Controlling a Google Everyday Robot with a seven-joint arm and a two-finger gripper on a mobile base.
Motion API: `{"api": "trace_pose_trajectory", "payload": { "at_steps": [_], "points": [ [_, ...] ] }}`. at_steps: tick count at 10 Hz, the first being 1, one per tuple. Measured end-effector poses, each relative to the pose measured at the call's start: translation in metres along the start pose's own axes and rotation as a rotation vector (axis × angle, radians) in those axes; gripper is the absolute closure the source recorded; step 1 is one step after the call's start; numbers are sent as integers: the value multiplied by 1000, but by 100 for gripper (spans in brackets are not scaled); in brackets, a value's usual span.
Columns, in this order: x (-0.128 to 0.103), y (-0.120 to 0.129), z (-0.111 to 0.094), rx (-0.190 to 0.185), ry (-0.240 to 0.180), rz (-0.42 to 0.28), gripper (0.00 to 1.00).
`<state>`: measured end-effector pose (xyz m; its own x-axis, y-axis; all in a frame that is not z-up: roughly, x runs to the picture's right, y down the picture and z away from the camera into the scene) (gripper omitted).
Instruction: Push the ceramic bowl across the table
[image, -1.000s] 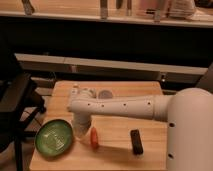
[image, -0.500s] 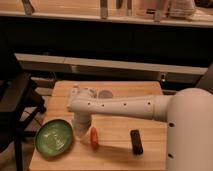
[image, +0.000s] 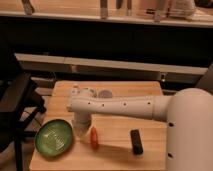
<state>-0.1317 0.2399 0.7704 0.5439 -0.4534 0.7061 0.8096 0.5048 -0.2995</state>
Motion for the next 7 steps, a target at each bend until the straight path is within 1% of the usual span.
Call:
{"api": "trace_pose_trajectory", "payload": {
  "at_steps": [7],
  "points": [
    [2, -3, 1, 3, -9, -22, 99]
  ]
}}
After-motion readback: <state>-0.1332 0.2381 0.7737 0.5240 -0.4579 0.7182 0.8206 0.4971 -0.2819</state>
